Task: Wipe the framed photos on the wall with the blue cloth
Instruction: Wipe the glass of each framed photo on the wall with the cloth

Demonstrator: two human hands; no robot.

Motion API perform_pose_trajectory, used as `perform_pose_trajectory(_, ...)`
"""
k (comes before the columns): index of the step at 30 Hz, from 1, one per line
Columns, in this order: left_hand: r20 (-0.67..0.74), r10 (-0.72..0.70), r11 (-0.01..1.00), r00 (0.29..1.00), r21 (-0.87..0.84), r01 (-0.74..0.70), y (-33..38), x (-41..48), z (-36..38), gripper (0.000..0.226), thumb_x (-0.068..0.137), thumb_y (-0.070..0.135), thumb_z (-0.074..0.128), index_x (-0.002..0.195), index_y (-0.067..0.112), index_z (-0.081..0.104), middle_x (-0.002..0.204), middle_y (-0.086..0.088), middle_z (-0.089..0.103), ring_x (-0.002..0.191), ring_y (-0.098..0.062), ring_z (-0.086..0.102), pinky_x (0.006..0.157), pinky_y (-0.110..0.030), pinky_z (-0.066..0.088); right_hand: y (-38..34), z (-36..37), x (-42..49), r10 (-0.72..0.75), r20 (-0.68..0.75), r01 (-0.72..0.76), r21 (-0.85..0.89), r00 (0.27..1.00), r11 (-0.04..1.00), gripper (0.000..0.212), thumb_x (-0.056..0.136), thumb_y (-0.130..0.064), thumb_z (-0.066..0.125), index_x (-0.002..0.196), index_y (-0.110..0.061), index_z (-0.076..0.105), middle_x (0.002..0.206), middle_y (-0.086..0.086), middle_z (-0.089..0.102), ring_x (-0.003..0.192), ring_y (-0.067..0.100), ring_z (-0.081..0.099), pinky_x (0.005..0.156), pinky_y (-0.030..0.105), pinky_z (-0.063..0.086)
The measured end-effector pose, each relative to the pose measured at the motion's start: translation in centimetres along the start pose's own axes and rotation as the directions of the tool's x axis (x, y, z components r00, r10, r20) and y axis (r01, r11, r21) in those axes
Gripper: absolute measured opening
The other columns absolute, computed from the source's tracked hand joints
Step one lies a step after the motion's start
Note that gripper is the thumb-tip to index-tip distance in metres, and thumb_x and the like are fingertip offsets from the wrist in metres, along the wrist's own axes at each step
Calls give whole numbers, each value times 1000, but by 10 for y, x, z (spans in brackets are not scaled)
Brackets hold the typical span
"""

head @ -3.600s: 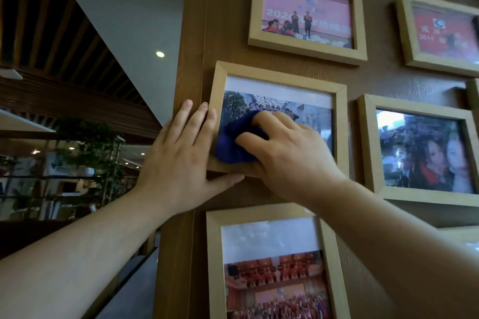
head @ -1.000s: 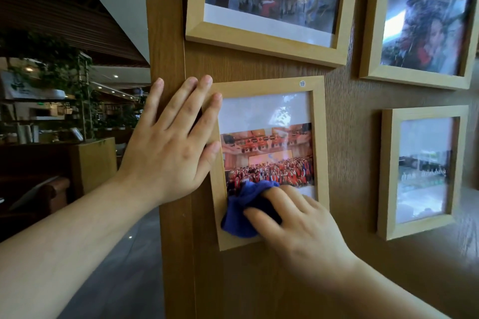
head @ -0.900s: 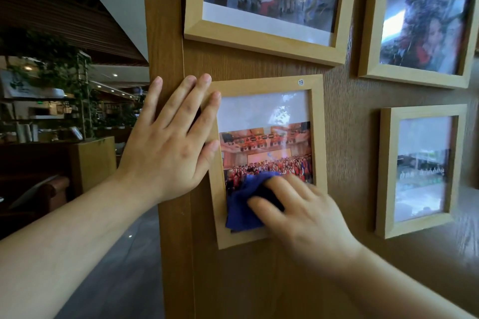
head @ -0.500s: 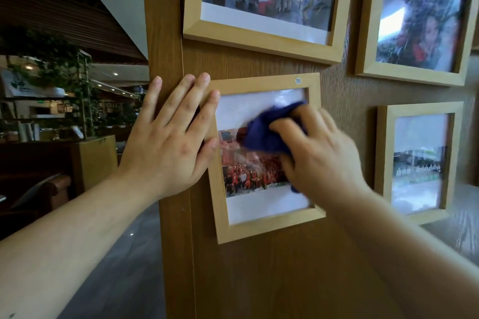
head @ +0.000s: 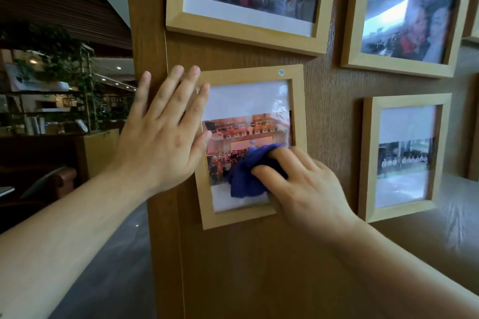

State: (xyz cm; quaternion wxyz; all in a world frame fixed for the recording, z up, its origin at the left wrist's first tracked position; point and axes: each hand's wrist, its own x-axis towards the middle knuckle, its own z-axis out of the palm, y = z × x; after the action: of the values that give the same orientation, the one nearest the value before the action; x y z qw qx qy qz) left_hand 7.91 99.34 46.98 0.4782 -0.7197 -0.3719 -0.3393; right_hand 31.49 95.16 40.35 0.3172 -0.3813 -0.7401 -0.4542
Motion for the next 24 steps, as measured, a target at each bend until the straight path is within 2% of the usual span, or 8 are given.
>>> perform_pose_trajectory(3,17,56,998,998,3,-56,18,4,-5,66,96,44,34,147,3,28,158,-21,22,148,-35,15,116,-62,13,24,-14,1,0,-62,-2,-31,998,1000,20,88,-13,54,105,-9,65,101,15,60,81,28,52,57,33,45)
perform_pose_trajectory(7,68,122,992,990,-27,-121,48,11,-2,67,96,47,36,147,5,28,157,-21,25,147,-35,16,116,-62,15,63,-30,-13,35,-82,-42,-82,996,996,21,83,-6,63,103,-8,65,100,16,60,78,32,54,53,31,42)
perform_pose_trajectory(11,113,202,979,973,-50,-197,84,17,8,69,96,50,33,148,6,27,157,-20,27,147,-34,18,116,-60,17,102,-43,-44,111,-58,-117,-120,992,986,22,83,-7,61,104,-9,65,101,16,61,84,36,56,47,40,49)
perform_pose_trajectory(13,118,220,975,968,-72,-213,101,21,12,68,96,50,32,148,7,27,157,-18,27,147,-33,18,115,-61,19,114,-49,-61,107,-31,-110,-150,994,983,24,81,-7,63,104,-8,66,100,16,62,83,36,58,47,39,49)
perform_pose_trajectory(17,80,275,949,958,-184,-257,139,30,20,64,98,47,32,148,6,30,157,-17,29,147,-32,20,115,-59,23,123,-67,-100,137,39,-124,-228,990,966,22,81,-7,64,102,-11,67,100,13,63,80,34,58,52,35,45)
perform_pose_trajectory(21,-7,326,899,945,-305,-313,175,36,27,64,97,46,37,147,7,32,155,-17,33,145,-32,25,114,-59,26,123,-91,-125,150,158,-94,-318,976,943,25,81,-6,66,104,-14,66,103,11,64,89,32,60,62,38,50)
perform_pose_trajectory(24,-88,356,844,930,-396,-361,194,38,32,65,96,46,40,147,6,33,155,-17,33,145,-33,26,113,-59,27,113,-114,-129,191,162,-111,-406,968,907,26,81,-2,60,101,-16,69,99,7,66,90,29,62,63,33,45)
